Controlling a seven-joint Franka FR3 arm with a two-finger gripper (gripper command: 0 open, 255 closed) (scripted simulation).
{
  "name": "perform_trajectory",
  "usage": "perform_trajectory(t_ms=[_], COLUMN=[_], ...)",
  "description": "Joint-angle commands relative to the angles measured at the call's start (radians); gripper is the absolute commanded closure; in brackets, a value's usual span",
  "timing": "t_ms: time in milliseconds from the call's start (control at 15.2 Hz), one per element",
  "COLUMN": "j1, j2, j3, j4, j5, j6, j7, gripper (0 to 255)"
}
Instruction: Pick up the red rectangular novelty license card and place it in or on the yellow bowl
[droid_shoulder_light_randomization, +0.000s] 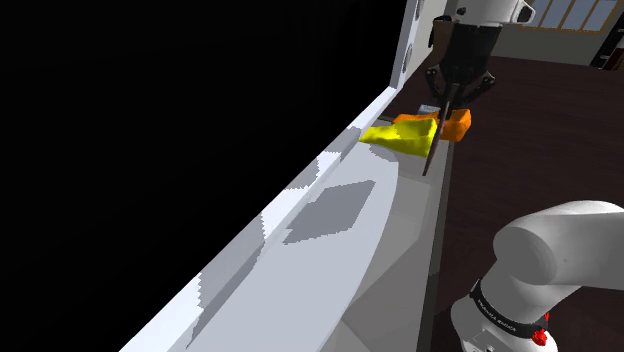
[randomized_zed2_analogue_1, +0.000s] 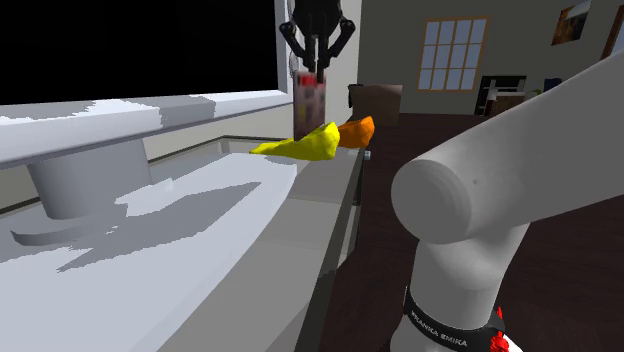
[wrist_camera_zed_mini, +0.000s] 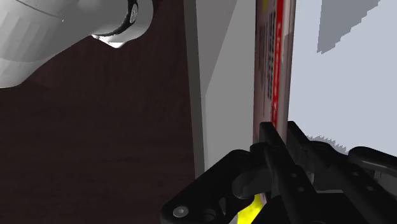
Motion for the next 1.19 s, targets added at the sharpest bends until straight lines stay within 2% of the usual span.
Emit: perform_trajectory(t_ms=[0, 396, 1122], j1=[-0.001, -0.004, -0.048], j2=[0.013, 0.048, 0.438], j3=[-0.002, -0.006, -0.087], j4=[0.037, 0.134, 0.471], j5=[-0.002, -0.007, -0.081], j6=[-0.024, -0.087, -0.040], j7=[0.001, 0.005, -0.105], gripper=[255, 255, 255])
